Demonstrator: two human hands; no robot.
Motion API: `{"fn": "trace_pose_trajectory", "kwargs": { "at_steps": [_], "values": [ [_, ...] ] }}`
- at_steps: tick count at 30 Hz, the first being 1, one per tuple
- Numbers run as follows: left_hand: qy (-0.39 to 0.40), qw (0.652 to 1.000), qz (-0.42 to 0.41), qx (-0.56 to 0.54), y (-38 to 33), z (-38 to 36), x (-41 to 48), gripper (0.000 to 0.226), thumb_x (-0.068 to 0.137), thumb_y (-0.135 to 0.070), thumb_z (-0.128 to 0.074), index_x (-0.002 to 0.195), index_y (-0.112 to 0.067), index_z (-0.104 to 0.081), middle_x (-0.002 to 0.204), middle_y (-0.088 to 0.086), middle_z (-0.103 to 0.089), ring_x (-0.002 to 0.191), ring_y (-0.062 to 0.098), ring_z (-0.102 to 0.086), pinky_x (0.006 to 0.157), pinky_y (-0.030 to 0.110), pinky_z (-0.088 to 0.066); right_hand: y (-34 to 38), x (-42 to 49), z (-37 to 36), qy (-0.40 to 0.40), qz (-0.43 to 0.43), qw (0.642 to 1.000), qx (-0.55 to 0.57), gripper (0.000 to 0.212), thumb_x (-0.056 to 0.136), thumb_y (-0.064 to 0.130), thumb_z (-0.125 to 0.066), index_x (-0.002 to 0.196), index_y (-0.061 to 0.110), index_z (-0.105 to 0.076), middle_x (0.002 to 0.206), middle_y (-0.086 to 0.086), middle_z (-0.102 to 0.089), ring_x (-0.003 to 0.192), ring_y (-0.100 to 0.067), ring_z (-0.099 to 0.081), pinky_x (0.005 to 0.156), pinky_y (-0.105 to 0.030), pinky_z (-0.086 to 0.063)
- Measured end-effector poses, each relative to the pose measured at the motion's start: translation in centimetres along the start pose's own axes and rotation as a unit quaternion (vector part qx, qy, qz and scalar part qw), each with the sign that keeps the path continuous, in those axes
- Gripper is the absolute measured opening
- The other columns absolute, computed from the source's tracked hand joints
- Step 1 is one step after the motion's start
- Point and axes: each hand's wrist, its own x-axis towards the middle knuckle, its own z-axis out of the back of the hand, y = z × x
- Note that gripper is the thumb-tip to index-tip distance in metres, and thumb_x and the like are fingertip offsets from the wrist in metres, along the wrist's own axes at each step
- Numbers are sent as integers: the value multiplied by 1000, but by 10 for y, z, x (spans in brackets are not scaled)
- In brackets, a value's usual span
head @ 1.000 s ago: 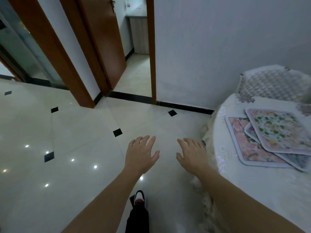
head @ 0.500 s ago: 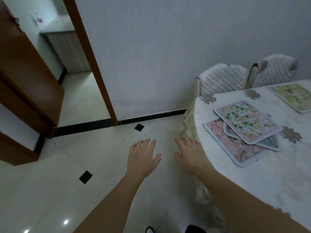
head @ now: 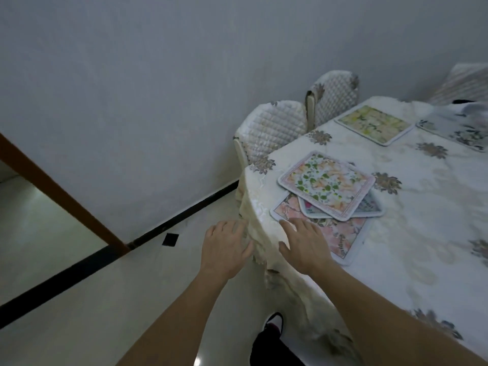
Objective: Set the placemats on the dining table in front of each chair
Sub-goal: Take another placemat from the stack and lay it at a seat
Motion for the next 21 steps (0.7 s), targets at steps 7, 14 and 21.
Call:
{"fn": "trace_pose_trajectory", "kwargs": {
  "at_steps": [7, 14, 21],
  "values": [
    [33, 997, -69, 12, -15, -25, 124, 57, 86, -56, -42, 134, -26, -50, 128, -2, -61, 112, 20, -57, 89, 40, -46, -51, 84, -11, -20, -82, 995, 56, 51, 91, 44, -45, 138, 24, -44, 139, -5, -51, 126, -26, -46, 103, -42, -37],
    [77, 987, -143, 4, -44, -48, 222, 63, 89, -57, -34, 138, -21, -49, 133, 4, -58, 118, 27, -53, 96, 43, -46, -107, 131, -14, -27, -163, 981, 101, 54, 90, 47, -37, 134, 18, -51, 130, -10, -58, 119, -31, -53, 96, -46, -45],
    [90, 978, -190, -12, -73, -69, 280, 63, 86, -57, -33, 131, -21, -57, 123, 2, -65, 106, 26, -62, 82, 41, -51, -161, 133, -13, -7, -260, 959, 111, 54, 92, 38, -48, 142, 19, -40, 143, -7, -46, 131, -28, -42, 105, -43, -37]
  ]
}}
